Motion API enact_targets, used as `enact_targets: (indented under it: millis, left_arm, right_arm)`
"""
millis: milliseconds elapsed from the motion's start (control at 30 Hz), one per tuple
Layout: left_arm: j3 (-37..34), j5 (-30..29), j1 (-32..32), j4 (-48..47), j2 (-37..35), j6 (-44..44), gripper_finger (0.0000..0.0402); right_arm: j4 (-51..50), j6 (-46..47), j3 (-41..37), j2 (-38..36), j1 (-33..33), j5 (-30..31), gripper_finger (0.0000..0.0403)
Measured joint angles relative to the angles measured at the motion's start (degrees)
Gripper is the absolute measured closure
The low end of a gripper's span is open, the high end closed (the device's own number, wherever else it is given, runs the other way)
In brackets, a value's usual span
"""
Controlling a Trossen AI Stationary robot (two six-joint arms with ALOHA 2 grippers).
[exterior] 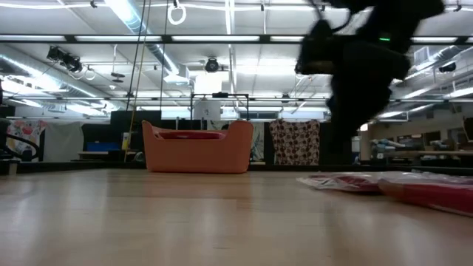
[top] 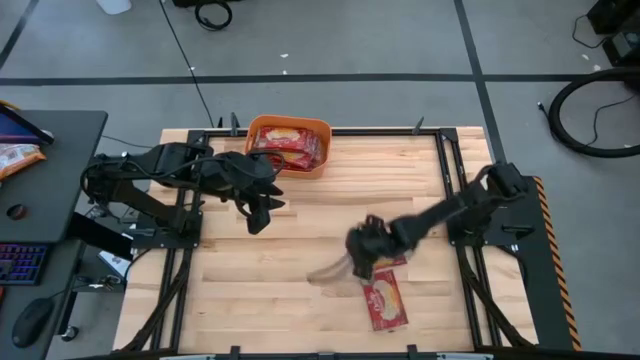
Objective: Sort popcorn bags into baskets
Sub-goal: Put the red popcorn bag into the orange container
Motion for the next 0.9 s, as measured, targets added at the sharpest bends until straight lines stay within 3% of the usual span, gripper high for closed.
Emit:
enact_targets:
  millis: [133,367,633,900]
  left_arm:
    - [0.0,0.0,0.0,-0.5,0.0,0.0,0.0260]
    - [0.0,0.0,0.0,-1.5,0.0,0.4,0.0260]
    - [0.0,0.0,-0.5,-5.6,0.0,-1.8,0.0260]
    - [0.0,0.0,-1.1,-6.8,0.0,-1.9,0.0260]
  right_arm:
    - [-11.4,-2.5,6.8,-0.1,-5.2,-4.8,0.0177]
    - [-19.6,-13.2,13.1,-0.2,-3.7,-5.4,0.0193]
    - [-25.8,-14.7,9.4,-0.2,5.7,-5.3,0.0195]
    - [-25.9,-6.3,1.9,-3.8,17.2,-0.2,0.0195]
